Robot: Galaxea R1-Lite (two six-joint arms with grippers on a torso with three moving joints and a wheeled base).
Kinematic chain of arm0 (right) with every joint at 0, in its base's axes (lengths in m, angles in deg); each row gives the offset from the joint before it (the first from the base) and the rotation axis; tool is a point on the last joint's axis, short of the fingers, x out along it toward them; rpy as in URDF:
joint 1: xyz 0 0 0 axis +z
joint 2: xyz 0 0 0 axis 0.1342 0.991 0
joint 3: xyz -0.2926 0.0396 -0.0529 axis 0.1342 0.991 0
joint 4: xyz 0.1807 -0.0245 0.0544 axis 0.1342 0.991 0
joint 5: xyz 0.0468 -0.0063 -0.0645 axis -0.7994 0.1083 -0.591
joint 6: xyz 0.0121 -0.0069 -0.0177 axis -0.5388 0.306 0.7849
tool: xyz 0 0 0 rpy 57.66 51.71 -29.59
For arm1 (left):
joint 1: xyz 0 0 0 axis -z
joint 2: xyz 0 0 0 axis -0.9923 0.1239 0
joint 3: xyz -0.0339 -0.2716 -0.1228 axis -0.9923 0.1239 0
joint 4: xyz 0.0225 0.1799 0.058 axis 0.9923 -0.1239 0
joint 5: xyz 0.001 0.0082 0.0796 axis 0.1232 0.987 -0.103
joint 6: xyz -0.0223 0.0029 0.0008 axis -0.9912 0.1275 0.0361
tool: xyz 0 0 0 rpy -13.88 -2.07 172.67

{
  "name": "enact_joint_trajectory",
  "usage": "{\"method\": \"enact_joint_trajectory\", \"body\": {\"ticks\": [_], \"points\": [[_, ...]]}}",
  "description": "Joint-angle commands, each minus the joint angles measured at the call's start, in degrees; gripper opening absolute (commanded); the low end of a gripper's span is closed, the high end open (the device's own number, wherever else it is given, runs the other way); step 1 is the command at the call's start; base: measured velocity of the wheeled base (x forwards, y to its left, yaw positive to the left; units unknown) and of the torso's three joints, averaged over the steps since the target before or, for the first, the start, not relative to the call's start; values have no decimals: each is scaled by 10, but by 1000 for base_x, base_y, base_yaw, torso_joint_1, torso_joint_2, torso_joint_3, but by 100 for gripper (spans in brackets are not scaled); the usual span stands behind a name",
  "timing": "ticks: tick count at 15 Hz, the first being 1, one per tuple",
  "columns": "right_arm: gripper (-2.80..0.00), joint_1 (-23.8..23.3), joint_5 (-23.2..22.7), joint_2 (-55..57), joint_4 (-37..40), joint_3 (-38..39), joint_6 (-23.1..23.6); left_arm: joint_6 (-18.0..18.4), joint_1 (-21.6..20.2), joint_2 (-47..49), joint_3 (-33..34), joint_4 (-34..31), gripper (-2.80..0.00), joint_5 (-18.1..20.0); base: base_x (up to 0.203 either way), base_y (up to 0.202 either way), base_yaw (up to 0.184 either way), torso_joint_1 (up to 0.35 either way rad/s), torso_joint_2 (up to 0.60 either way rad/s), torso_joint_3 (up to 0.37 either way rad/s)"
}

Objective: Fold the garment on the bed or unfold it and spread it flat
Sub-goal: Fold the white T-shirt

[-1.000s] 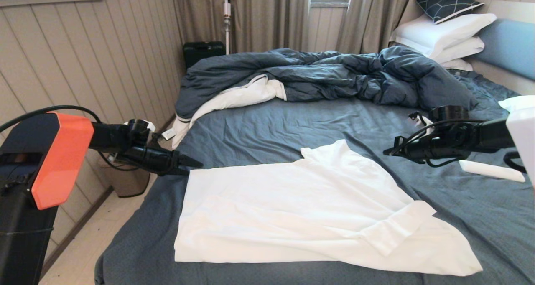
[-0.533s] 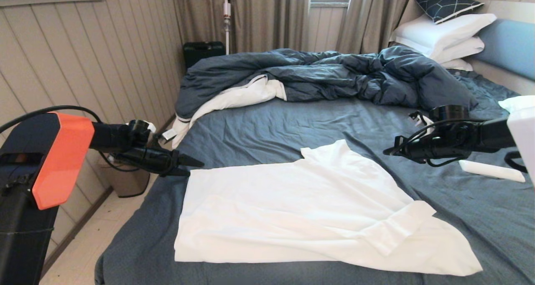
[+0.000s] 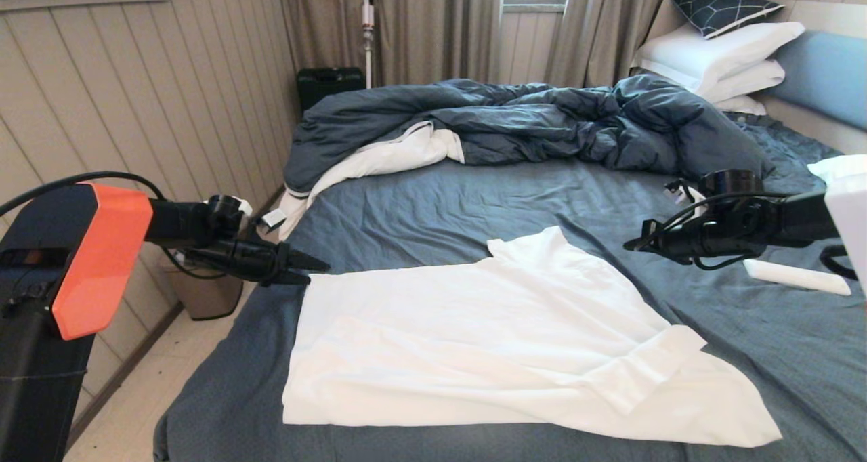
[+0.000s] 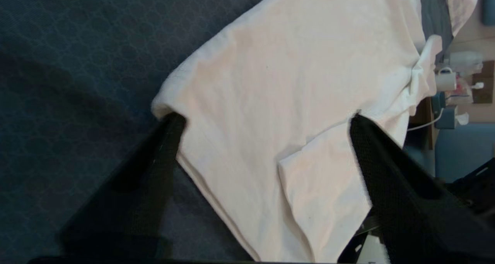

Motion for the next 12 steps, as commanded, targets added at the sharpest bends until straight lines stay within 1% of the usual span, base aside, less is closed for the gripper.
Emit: {"method": "enact_joint_trajectory", "body": {"ticks": [1, 3, 5, 6, 8, 12], "points": [[-280, -1, -2, -2, 0, 1, 0, 0, -1, 4, 0, -1, -280, 3, 0, 0, 0, 0, 0, 0], [-280, -1, -2, -4, 0, 2, 0, 2, -1, 4, 4, -1, -280, -2, 0, 0, 0, 0, 0, 0], [-280, -3, -2, -10, 0, 7, 0, 21, -1, 4, 11, -4, -280, -5, 0, 0, 0, 0, 0, 0], [-280, -5, -3, -15, -1, 10, -1, 23, -4, 3, 17, -4, -280, -10, 0, 0, 0, 0, 0, 0], [-280, -10, -10, -21, -4, 18, 0, 25, -14, 0, 24, -2, -280, -30, 0, 0, 0, 0, 0, 0], [-280, -13, -18, -36, -16, 44, 0, 24, -32, -3, 22, -4, -280, -31, 0, 0, 0, 0, 0, 0]]}}
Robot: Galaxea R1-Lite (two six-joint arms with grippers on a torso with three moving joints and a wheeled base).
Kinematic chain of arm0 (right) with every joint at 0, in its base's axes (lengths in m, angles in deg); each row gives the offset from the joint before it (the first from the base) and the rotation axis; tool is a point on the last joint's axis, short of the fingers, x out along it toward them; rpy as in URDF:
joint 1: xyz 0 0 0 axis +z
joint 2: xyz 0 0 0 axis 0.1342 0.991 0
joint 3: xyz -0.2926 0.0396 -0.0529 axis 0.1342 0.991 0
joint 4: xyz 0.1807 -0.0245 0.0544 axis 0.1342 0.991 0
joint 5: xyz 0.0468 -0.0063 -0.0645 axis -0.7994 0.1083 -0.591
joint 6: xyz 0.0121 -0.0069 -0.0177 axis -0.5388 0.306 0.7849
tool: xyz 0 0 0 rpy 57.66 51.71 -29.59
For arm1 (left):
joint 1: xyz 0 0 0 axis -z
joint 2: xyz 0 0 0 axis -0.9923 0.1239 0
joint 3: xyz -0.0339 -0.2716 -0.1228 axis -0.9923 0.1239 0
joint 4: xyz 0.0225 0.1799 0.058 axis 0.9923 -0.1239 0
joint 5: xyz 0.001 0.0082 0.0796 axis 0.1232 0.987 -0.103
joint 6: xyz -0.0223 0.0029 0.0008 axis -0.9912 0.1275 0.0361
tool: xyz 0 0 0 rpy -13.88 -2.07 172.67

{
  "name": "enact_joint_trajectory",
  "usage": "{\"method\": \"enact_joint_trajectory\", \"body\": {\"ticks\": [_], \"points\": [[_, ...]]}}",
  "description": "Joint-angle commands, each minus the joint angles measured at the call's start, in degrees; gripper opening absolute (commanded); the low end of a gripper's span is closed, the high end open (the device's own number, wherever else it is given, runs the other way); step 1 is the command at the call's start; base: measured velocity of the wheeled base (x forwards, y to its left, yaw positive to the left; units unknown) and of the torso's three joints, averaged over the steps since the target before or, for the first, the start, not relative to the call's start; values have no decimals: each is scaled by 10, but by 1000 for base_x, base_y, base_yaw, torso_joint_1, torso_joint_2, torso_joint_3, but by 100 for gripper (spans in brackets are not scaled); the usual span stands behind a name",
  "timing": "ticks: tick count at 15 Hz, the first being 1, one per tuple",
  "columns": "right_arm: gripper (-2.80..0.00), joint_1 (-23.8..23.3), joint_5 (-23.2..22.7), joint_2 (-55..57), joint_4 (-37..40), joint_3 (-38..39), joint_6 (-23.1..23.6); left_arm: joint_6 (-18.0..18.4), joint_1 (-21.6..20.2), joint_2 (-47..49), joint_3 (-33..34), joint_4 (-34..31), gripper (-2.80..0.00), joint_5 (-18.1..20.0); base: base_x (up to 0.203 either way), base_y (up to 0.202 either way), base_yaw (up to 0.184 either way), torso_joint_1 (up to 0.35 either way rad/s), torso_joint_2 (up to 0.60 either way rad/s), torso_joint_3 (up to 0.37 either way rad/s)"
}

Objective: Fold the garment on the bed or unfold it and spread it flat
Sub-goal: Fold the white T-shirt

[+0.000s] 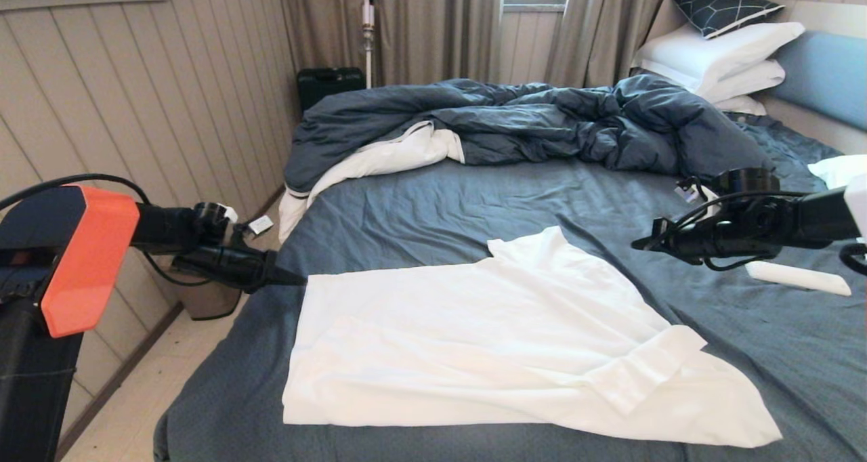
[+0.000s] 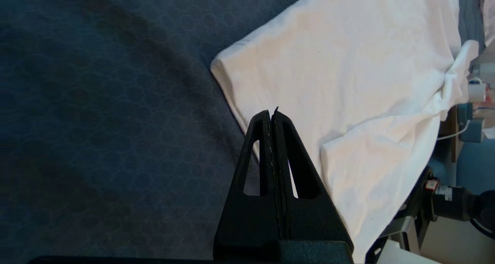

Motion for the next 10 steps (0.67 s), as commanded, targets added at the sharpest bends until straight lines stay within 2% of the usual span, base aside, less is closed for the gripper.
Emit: {"method": "enact_joint_trajectory", "body": {"ticks": [1, 3, 5, 6, 7, 9, 10], "points": [[-280, 1, -4, -16, -2, 16, 0, 0, -8, -6, 2, -3, -280, 3, 0, 0, 0, 0, 0, 0], [-280, 5, -6, -31, -4, 26, 0, 0, -17, -10, -3, -2, -280, 1, 0, 0, 0, 0, 0, 0], [-280, 8, -7, -31, -2, 29, -5, 1, -20, -8, -6, 3, -280, -23, 0, 0, 0, 0, 0, 0], [-280, 9, -7, -32, -3, 35, -6, -2, -20, -13, -4, -2, -280, -20, 0, 0, 0, 0, 0, 0], [-280, 11, -9, -34, -4, 44, -9, -4, -15, -22, 1, -8, -280, 8, 0, 0, 0, 0, 0, 0], [-280, 11, -16, -39, -4, 52, -14, -7, 12, -23, -10, -36, -280, 106, 0, 0, 0, 0, 0, 0], [-280, 10, -18, -47, -5, 58, -14, -10, 17, -10, -24, -42, -280, 115, 0, 0, 0, 0, 0, 0]]}}
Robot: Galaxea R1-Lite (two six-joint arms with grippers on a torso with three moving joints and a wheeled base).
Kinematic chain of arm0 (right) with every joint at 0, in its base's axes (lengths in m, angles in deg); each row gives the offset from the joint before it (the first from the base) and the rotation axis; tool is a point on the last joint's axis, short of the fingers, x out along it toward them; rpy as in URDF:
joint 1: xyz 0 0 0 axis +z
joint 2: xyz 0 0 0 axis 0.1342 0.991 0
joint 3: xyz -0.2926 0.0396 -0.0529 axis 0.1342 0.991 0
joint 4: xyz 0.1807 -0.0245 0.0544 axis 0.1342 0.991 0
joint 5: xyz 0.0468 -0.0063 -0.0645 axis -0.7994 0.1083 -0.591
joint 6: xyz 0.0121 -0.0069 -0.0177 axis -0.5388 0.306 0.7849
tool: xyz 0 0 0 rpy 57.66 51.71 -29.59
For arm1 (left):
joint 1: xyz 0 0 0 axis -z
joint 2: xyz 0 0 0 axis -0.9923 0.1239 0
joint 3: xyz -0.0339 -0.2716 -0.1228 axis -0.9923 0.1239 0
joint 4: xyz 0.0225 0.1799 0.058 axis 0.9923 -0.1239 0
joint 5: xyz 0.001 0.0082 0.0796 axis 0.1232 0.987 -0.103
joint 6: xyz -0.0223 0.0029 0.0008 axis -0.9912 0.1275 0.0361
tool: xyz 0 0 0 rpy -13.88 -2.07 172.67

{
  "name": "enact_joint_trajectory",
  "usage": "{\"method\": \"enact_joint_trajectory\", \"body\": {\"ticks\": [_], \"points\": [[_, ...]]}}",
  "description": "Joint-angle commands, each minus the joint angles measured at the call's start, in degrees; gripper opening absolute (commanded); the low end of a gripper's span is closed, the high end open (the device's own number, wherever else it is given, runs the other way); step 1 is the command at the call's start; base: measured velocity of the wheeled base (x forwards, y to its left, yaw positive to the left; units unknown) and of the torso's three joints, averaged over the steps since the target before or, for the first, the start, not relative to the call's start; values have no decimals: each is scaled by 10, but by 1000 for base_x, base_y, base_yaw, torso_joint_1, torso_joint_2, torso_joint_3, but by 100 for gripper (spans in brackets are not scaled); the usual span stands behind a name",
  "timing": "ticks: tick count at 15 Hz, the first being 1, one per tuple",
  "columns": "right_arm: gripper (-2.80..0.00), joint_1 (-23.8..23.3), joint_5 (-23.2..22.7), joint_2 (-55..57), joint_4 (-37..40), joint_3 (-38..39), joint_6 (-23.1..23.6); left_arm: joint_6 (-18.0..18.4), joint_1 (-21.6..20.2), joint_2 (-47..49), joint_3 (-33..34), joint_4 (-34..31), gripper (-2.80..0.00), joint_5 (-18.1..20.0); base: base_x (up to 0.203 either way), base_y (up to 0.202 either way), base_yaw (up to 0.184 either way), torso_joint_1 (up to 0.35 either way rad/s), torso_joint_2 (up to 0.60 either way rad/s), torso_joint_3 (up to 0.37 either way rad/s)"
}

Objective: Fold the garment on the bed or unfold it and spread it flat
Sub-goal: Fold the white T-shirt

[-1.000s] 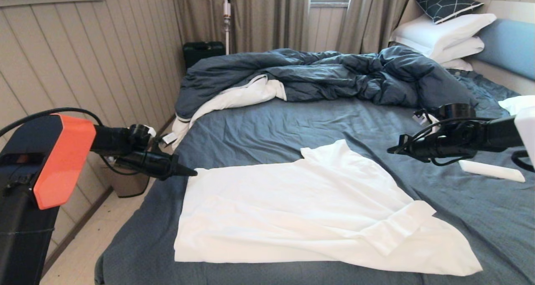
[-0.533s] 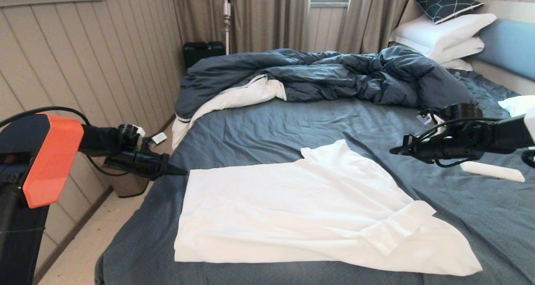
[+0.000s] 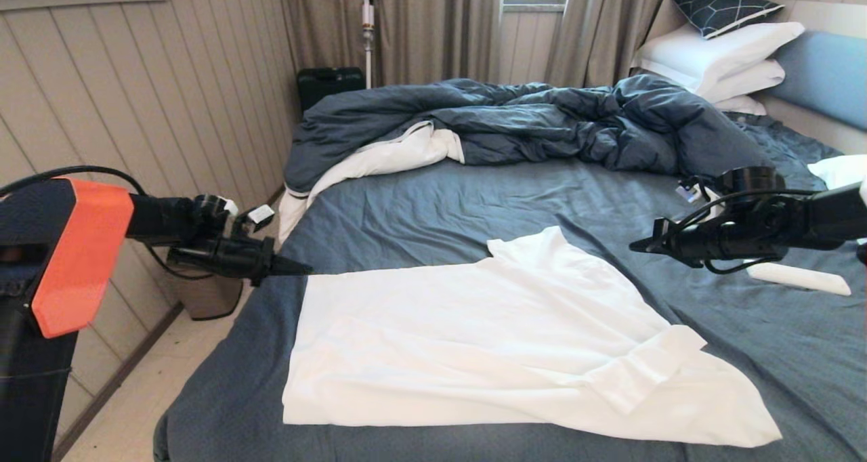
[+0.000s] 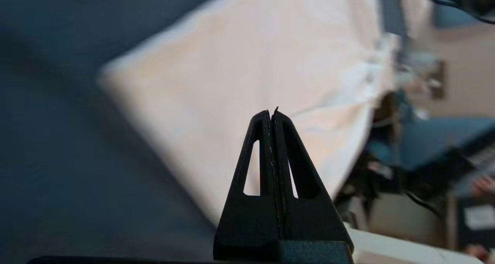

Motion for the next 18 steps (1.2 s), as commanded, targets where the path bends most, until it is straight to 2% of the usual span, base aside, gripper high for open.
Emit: {"method": "enact_joint_trajectory", "body": {"ticks": [1, 3, 4, 5, 7, 8, 11, 13, 17, 18], "points": [[-280, -1, -9, -12, 0, 8, 0, 0, 7, 10, -10, -8, -280, 16, 0, 0, 0, 0, 0, 0], [-280, -2, -15, -16, 0, 8, 1, -6, 16, 9, -12, -2, -280, 11, 0, 0, 0, 0, 0, 0], [-280, -3, -15, -21, 0, 9, 0, -14, 33, 9, -14, 4, -280, 7, 0, 0, 0, 0, 0, 0], [-280, -4, -16, -27, 0, 16, 0, -30, 45, 10, -14, 30, -280, -2, 0, 0, 0, 0, 0, 0], [-280, -12, -23, -42, -6, 39, 2, -93, 57, 15, -14, 101, -280, -22, 0, 0, 0, 0, 0, 0], [-280, -16, -27, -50, -13, 48, 2, -98, 58, 14, -9, 112, -280, -31, 0, 0, 0, 0, 0, 0], [-280, -18, -28, -73, -34, 79, 4, -86, 32, 15, -8, 115, -280, -92, 0, 0, 0, 0, 0, 0], [-280, -17, -28, -79, -44, 85, 6, -61, 11, 13, -5, 107, -280, -104, 0, 0, 0, 0, 0, 0], [-280, -18, -29, -78, -45, 86, 6, -55, 6, 8, -4, 95, -280, -161, 0, 0, 0, 0, 0, 0], [-280, -18, -29, -77, -45, 86, 6, -50, 8, 11, -5, 96, 0, -181, 0, 0, 0, 0, 0, 0]]}}
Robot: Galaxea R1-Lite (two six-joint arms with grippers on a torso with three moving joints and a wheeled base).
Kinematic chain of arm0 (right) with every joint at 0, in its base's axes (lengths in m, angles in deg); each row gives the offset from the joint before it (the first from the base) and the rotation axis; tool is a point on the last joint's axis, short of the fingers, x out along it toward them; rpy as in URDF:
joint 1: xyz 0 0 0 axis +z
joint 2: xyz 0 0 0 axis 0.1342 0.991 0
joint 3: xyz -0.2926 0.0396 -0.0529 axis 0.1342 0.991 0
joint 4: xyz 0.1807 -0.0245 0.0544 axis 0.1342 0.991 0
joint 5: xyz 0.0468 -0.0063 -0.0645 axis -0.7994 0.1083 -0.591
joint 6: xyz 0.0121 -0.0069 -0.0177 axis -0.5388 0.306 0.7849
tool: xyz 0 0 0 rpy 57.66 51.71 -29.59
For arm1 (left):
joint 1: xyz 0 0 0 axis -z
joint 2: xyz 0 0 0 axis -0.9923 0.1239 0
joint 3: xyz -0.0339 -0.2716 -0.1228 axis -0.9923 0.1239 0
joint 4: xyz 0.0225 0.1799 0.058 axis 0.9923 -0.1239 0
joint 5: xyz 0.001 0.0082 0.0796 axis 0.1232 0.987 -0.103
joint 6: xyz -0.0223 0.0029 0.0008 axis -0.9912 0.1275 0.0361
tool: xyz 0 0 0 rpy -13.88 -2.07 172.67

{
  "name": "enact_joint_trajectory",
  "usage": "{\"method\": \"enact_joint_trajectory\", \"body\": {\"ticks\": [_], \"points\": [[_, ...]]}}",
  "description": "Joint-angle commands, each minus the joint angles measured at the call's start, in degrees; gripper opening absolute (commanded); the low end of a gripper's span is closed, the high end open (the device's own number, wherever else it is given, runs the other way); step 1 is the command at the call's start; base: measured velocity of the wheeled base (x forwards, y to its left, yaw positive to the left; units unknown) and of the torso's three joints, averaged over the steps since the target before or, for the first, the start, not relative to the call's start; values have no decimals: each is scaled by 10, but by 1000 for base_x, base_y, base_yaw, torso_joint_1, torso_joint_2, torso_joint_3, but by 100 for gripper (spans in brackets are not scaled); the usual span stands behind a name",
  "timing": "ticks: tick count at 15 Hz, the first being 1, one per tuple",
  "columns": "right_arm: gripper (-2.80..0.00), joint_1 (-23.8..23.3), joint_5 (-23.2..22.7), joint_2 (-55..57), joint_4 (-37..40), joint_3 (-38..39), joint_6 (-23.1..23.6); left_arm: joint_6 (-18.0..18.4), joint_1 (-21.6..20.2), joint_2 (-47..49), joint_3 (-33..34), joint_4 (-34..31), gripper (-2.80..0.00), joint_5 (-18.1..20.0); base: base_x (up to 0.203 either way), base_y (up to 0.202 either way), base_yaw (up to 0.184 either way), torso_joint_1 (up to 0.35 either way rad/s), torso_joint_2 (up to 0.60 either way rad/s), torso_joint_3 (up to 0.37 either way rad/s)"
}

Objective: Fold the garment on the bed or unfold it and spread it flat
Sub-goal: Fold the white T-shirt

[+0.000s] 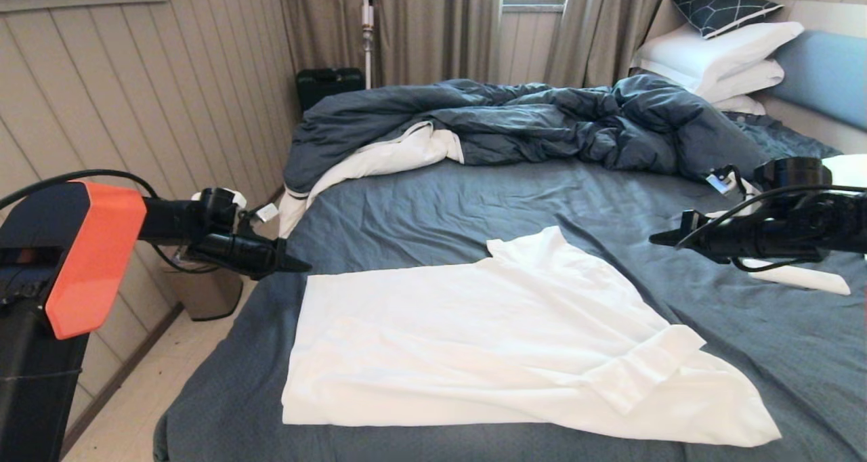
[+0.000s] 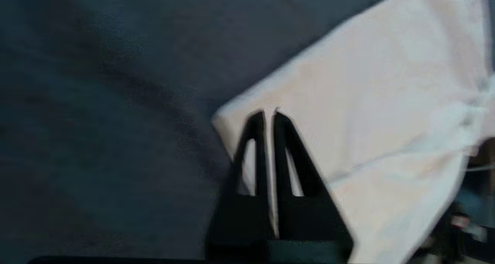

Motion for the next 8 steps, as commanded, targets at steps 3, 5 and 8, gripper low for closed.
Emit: {"method": "enact_joint_trajectory", "body": {"ticks": [3, 5, 8], "points": [[-280, 1, -3, 3, -7, 2, 0, 9, 5, 4, 0, -3, 0, -8, 0, 0, 0, 0, 0, 0], [-280, 2, -3, 4, -8, 2, 0, 14, 4, 5, 3, -4, 0, -8, 0, 0, 0, 0, 0, 0], [-280, 5, -3, 3, -8, 3, 0, 25, 10, 5, 18, -4, 0, -7, 0, 0, 0, 0, 0, 0]]}}
